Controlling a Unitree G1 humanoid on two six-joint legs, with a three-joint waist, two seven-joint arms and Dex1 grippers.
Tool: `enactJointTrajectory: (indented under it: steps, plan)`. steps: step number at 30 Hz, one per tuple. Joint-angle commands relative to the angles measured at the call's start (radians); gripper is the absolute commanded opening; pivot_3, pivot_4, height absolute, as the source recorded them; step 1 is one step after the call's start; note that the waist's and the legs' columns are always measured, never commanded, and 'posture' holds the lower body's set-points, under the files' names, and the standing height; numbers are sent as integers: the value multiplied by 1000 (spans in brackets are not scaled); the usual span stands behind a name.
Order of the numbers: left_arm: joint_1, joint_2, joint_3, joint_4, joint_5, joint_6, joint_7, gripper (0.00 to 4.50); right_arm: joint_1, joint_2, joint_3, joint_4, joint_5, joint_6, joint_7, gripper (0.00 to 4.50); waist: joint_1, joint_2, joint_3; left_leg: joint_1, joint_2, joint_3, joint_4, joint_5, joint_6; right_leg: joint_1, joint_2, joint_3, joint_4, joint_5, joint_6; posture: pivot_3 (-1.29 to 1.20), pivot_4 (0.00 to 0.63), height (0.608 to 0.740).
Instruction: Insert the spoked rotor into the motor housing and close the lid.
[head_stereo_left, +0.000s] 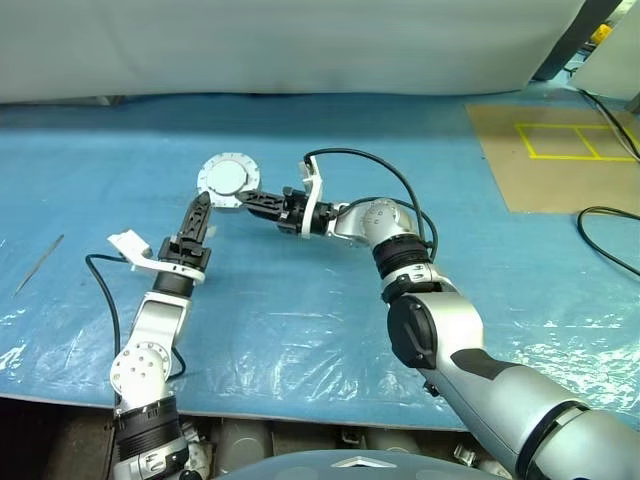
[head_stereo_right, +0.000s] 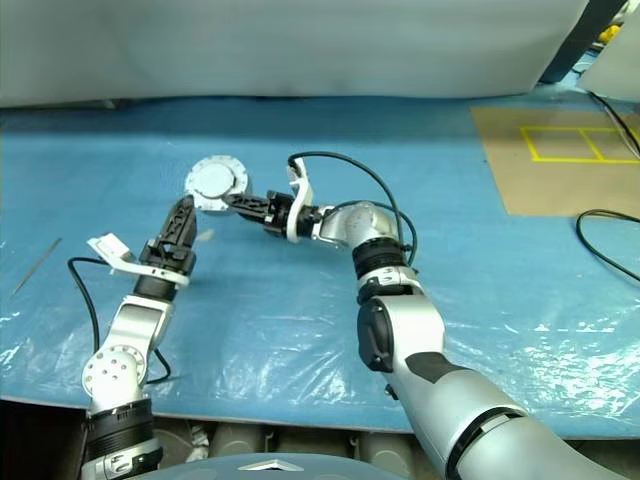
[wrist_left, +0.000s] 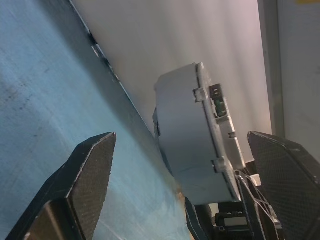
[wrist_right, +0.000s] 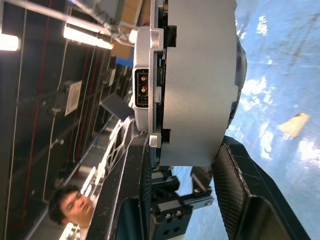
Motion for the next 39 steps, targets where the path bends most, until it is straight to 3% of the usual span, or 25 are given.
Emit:
enactJointTrajectory:
  steps: [1,6,9,12,26,27,34,39]
  plan:
    - [-31,-8,-13,-11,-25,0,-9,4405,5,11,30,-98,69,51,74,1342,2,0,0,0,0,0,0,0,0,0,0,0,0,0,0,0,150,740]
    - [-52,-11,-24,-1,-28,5,-22,4405,27,10,55,-130,76,78,79,1342,3,0,0,0,0,-1,2,0,0,1,0,0,1,1,1,0,150,740]
    - [-73,-10,-7,18,-43,-6,-17,3830,22,9,49,-119,75,64,65,1342,4,0,0,0,0,-1,3,0,0,1,0,0,1,1,1,0,150,740]
    - [-75,-1,-6,26,-45,-3,-30,2839,17,7,45,-108,75,52,60,1342,7,0,0,0,0,-1,4,0,0,1,0,0,2,1,2,0,150,740]
    - [-70,-4,-25,22,-89,25,-33,2766,4,8,41,-90,82,25,58,1342,16,0,0,-1,0,-1,6,0,0,1,0,0,2,1,2,0,150,740]
    - [-71,-7,-25,22,-97,26,-32,2766,4,8,42,-91,81,17,56,2077,17,0,0,-1,0,-1,6,0,0,1,0,0,2,1,2,0,150,740]
    - [-91,-47,2,27,-150,7,-17,2766,-11,9,18,-57,74,-32,11,4371,16,0,0,-2,0,-1,7,0,0,1,0,0,2,2,3,0,150,740]
    - [-115,-66,28,30,-178,-20,2,2766,-8,10,16,-54,73,-39,4,4371,17,0,0,-2,0,-1,7,0,0,1,0,0,2,2,3,0,150,740]
